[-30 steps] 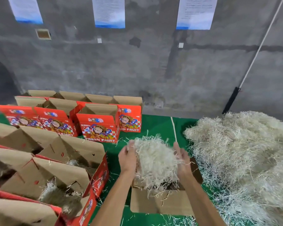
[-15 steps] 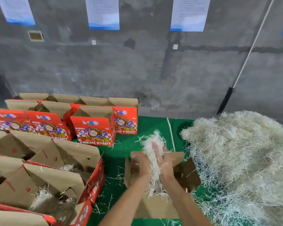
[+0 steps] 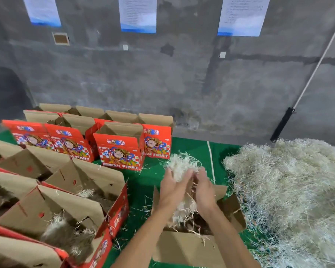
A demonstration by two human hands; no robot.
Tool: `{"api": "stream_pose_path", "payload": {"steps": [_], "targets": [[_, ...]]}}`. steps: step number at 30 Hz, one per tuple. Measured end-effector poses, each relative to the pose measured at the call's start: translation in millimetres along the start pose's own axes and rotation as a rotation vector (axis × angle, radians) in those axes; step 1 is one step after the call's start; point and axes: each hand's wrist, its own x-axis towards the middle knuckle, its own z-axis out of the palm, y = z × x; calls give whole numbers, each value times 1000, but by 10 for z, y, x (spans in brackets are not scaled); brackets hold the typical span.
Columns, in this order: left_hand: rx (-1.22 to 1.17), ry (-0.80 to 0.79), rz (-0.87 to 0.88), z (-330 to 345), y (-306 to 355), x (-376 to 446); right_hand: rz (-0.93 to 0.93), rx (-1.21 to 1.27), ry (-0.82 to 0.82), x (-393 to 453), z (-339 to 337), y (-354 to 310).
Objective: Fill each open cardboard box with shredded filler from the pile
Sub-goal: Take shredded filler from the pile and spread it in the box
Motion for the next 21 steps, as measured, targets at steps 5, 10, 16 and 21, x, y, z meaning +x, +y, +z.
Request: {"api": "stream_pose_path", "payload": {"steps": [5, 10, 16, 21], "targets": [[-409, 191, -18, -400, 5, 287, -118, -21, 209, 125, -372, 2], [-169, 95, 161, 29, 31, 110, -53, -50, 130, 141, 26, -5], [-184, 305, 132, -557, 24, 412, -57, -30, 339, 321, -579, 1], [-273, 266, -89, -231, 103, 347, -88, -40, 242, 230, -282, -56]]}}
